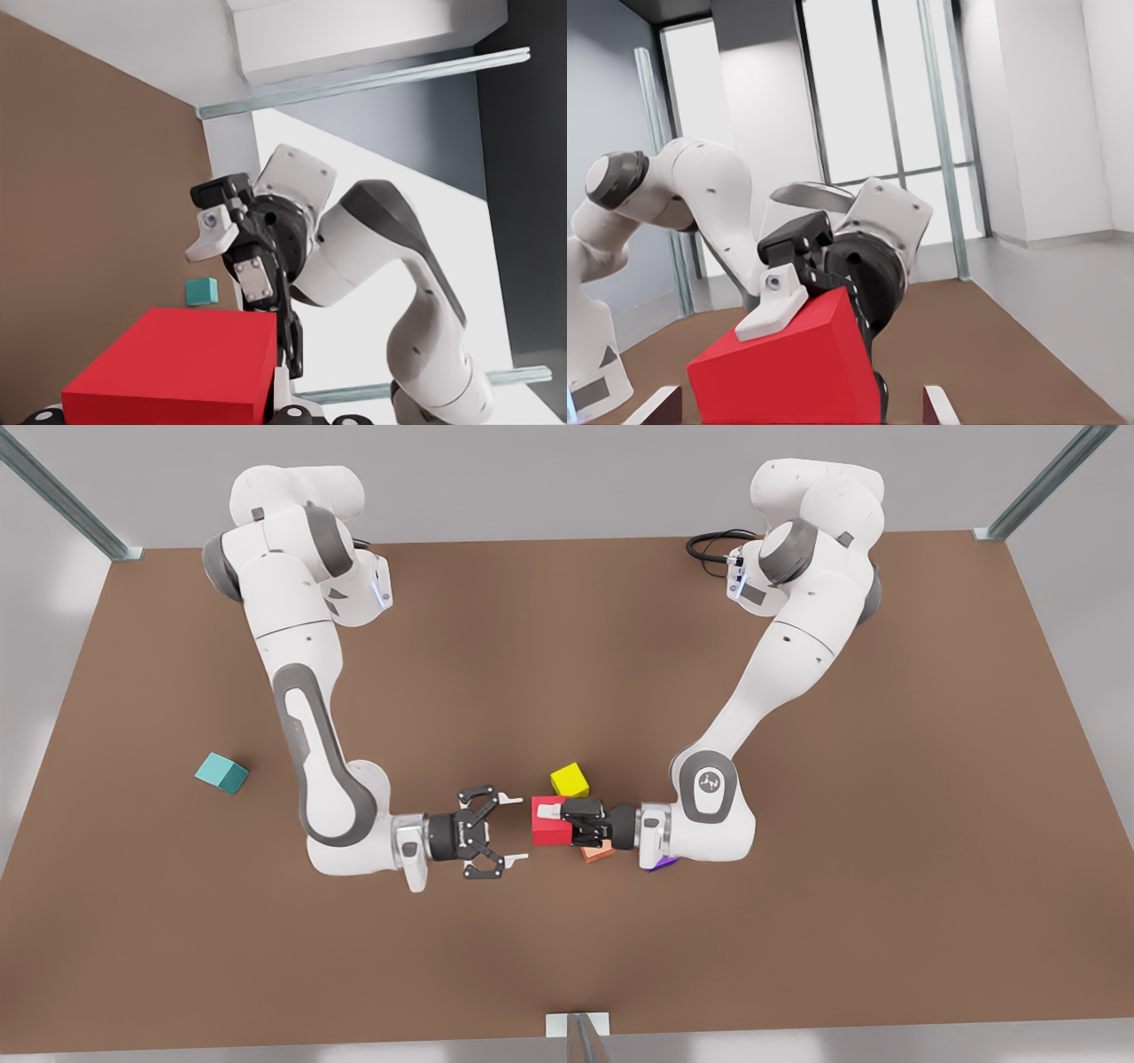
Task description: Pick up red wooden cube and pass to hand red wooden cube and place in blue wooden cube
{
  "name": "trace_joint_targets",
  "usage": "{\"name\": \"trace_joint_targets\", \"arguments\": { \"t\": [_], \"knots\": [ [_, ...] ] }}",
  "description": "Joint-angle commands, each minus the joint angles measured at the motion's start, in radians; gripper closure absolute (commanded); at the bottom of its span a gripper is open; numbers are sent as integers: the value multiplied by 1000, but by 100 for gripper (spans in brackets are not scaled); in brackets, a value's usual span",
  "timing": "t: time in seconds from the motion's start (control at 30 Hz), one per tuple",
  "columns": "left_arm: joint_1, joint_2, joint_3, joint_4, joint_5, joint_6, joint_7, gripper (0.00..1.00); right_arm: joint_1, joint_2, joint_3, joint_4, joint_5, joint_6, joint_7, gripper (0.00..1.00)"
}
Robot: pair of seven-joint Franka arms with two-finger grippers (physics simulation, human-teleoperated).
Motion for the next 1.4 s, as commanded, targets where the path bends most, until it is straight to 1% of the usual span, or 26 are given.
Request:
{"name": "trace_joint_targets", "arguments": {
  "t": [0.0, 0.77, 1.37],
  "knots": [
    [0, -2, -2, 0, -12, -13, -50, 43, 4, -1, 0, -5, 0, 5, -79, 0],
    [0, 9, 0, 3, -26, -10, -48, 43, 30, -3, 3, -23, 33, 6, -81, 0],
    [-6, 12, -2, 6, -26, -2, -50, 43, 64, 11, 8, -7, 61, 60, -32, 0]
  ]
}}
